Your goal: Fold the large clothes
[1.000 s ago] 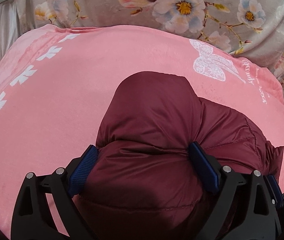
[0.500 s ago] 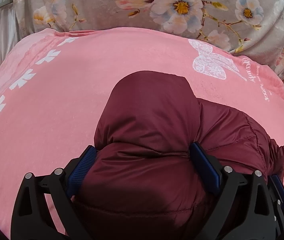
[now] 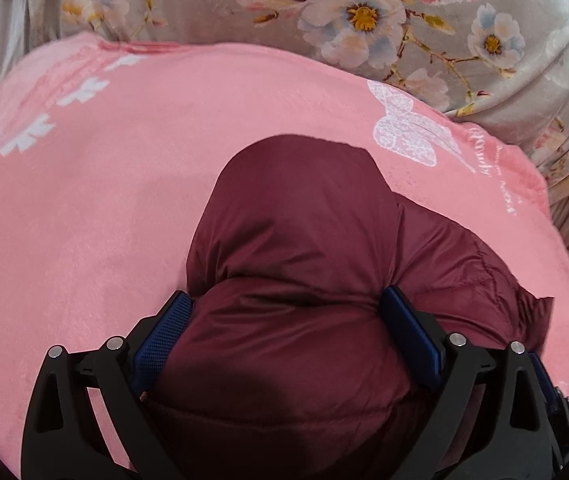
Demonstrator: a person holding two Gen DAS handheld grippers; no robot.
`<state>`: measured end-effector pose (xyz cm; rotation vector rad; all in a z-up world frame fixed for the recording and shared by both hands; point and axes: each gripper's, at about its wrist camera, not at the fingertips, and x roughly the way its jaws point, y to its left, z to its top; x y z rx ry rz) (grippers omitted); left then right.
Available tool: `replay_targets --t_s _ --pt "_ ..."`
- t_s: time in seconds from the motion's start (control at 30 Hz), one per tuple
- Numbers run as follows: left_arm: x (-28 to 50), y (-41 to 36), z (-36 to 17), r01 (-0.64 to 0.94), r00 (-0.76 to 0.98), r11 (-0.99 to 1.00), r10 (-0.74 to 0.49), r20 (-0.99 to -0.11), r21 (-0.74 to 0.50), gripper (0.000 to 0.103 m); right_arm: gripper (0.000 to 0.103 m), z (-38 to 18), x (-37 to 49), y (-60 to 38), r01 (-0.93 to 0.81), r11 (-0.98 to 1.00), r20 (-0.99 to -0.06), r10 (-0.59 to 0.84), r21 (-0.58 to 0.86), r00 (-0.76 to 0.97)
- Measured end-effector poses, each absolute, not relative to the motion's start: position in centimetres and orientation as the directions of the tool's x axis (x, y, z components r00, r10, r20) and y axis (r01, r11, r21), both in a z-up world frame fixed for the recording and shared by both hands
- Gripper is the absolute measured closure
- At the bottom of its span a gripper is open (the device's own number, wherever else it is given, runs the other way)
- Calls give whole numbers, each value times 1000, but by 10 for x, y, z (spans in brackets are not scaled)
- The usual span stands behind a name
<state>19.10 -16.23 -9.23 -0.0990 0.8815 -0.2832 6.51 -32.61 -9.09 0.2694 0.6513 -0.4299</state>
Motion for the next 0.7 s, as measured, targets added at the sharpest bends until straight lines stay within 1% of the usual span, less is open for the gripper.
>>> replay_targets --t_s 0.03,0.07,0.1,0.13,0.17,0.27,0.3,0.4,0.47,0.53,0.63,0.7 --pt "188 -154 -88 215 577 947 -320 -752 -238 10 60 -87 57 -326 475 871 -631 -302 122 715" --pt "184 -145 -83 217 565 939 -344 -750 -267 10 40 -81 43 -328 503 854 -620 -324 134 714" --pt "178 -133 -78 212 558 932 -363 -747 -294 10 34 -78 32 -330 528 838 -611 -349 135 710" --pt "175 -126 -76 211 545 925 -379 -748 -314 10 31 -76 17 -333 558 817 -603 -375 144 704" --pt "172 -119 -75 210 529 919 -394 -752 -334 10 31 -77 8 -336 566 809 -610 -371 158 700" --pt "166 -101 -80 184 472 897 -439 -765 -401 9 31 -86 -10 -346 545 803 -651 -283 241 705" --pt "165 -96 -85 168 437 882 -468 -768 -441 9 31 -90 -14 -348 534 801 -659 -250 272 710" --pt "163 -90 -97 132 375 848 -522 -766 -513 9 31 -97 -16 -351 514 797 -676 -191 316 712" --pt "162 -88 -103 120 369 842 -530 -763 -527 9 31 -104 -12 -354 499 789 -688 -139 357 712" --pt "162 -87 -107 119 369 845 -525 -767 -521 6 30 -112 -9 -358 490 769 -690 -89 411 718" --pt "161 -91 -114 123 359 838 -537 -763 -532 5 29 -126 -9 -364 473 720 -675 -9 508 738" --pt "160 -96 -112 148 354 837 -542 -762 -527 5 29 -131 -11 -364 463 705 -657 6 538 754"
